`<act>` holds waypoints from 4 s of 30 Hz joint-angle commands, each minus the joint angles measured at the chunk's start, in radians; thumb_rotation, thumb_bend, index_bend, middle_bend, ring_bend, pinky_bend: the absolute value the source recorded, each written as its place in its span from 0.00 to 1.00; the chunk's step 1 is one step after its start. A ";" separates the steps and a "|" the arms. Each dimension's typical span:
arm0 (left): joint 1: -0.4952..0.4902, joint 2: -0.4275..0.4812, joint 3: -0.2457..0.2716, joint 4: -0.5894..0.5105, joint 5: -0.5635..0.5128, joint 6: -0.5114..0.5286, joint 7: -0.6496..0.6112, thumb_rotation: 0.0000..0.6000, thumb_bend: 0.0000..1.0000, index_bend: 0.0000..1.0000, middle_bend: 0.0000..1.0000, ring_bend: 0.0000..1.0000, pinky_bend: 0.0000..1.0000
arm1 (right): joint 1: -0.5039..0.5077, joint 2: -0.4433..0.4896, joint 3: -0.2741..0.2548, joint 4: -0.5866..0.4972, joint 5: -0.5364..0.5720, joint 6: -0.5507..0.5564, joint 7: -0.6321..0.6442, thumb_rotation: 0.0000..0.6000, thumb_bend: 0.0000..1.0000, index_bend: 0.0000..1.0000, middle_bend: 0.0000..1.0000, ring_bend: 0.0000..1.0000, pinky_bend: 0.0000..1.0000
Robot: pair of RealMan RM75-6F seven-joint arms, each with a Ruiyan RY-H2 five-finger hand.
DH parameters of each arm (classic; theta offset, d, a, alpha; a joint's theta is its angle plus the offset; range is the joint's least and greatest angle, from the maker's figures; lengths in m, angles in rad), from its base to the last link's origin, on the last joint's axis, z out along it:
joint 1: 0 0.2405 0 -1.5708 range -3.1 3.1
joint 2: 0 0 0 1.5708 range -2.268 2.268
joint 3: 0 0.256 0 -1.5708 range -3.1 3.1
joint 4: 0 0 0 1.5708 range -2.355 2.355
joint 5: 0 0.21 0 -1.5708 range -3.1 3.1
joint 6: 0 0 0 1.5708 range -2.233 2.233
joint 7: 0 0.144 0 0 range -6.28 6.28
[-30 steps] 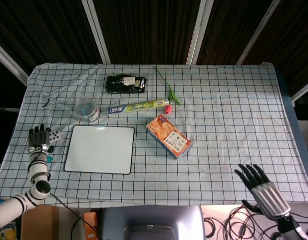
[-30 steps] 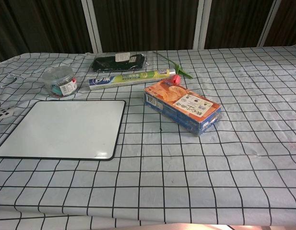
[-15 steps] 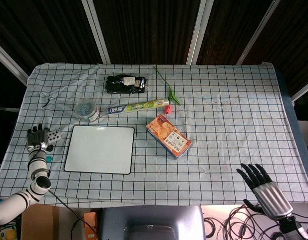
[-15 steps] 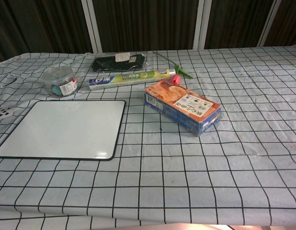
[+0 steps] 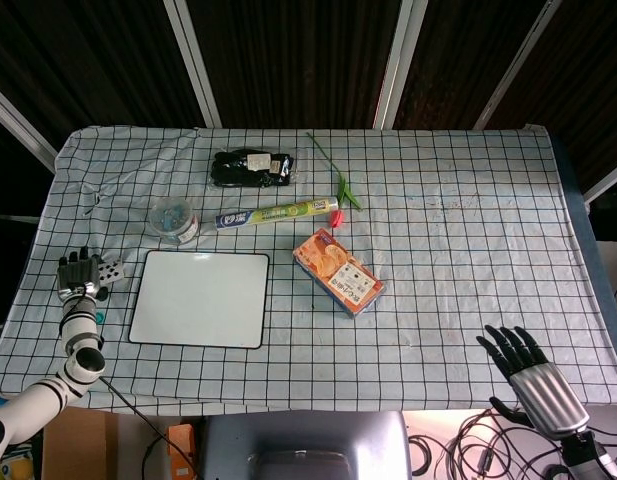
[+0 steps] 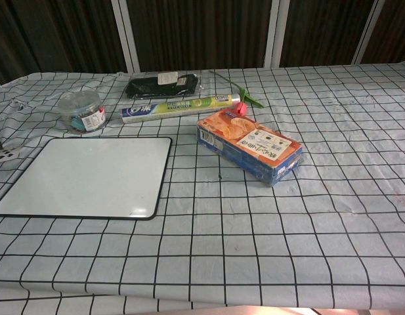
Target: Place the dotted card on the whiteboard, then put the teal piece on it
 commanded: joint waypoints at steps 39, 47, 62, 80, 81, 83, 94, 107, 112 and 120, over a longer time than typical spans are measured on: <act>0.080 0.132 0.021 -0.328 0.279 0.194 -0.117 1.00 0.35 0.47 0.07 0.00 0.10 | -0.003 -0.006 0.004 -0.002 0.006 -0.008 -0.017 1.00 0.17 0.00 0.00 0.00 0.00; 0.050 0.154 0.054 -0.618 0.297 0.262 -0.033 1.00 0.34 0.44 0.05 0.00 0.09 | -0.001 -0.003 0.001 -0.004 0.000 -0.009 -0.012 1.00 0.17 0.00 0.00 0.00 0.00; -0.022 0.115 0.067 -0.637 0.201 0.269 0.024 1.00 0.34 0.29 0.03 0.00 0.07 | -0.008 0.010 -0.006 0.010 -0.015 0.017 0.025 1.00 0.17 0.00 0.00 0.00 0.00; 0.066 0.321 0.172 -0.806 0.274 0.369 -0.035 1.00 0.34 0.33 0.02 0.00 0.07 | -0.011 0.003 -0.002 0.006 -0.008 0.012 0.006 1.00 0.17 0.00 0.00 0.00 0.00; 0.076 0.330 0.182 -0.801 0.269 0.363 -0.041 1.00 0.34 0.35 0.02 0.00 0.06 | -0.011 0.003 -0.004 0.005 -0.011 0.012 0.004 1.00 0.17 0.00 0.00 0.00 0.00; 0.098 0.347 0.198 -0.791 0.271 0.348 -0.071 1.00 0.34 0.36 0.02 0.00 0.06 | -0.013 0.000 -0.007 0.006 -0.016 0.013 -0.004 1.00 0.17 0.00 0.00 0.00 0.00; 0.171 0.314 0.247 -0.654 0.375 0.318 -0.174 1.00 0.34 0.36 0.02 0.00 0.06 | -0.015 -0.005 -0.008 0.006 -0.020 0.012 -0.012 1.00 0.17 0.00 0.00 0.00 0.00; 0.191 0.274 0.231 -0.538 0.397 0.250 -0.232 1.00 0.34 0.39 0.03 0.00 0.06 | -0.017 -0.003 -0.007 0.009 -0.020 0.020 -0.007 1.00 0.17 0.00 0.00 0.00 0.00; 0.194 0.267 0.225 -0.511 0.394 0.228 -0.239 1.00 0.34 0.40 0.03 0.00 0.06 | -0.018 -0.004 -0.006 0.009 -0.019 0.019 -0.008 1.00 0.17 0.00 0.00 0.00 0.00; 0.198 0.267 0.214 -0.486 0.391 0.209 -0.248 1.00 0.34 0.42 0.04 0.00 0.06 | -0.017 -0.006 -0.004 0.007 -0.015 0.014 -0.014 1.00 0.17 0.00 0.00 0.00 0.00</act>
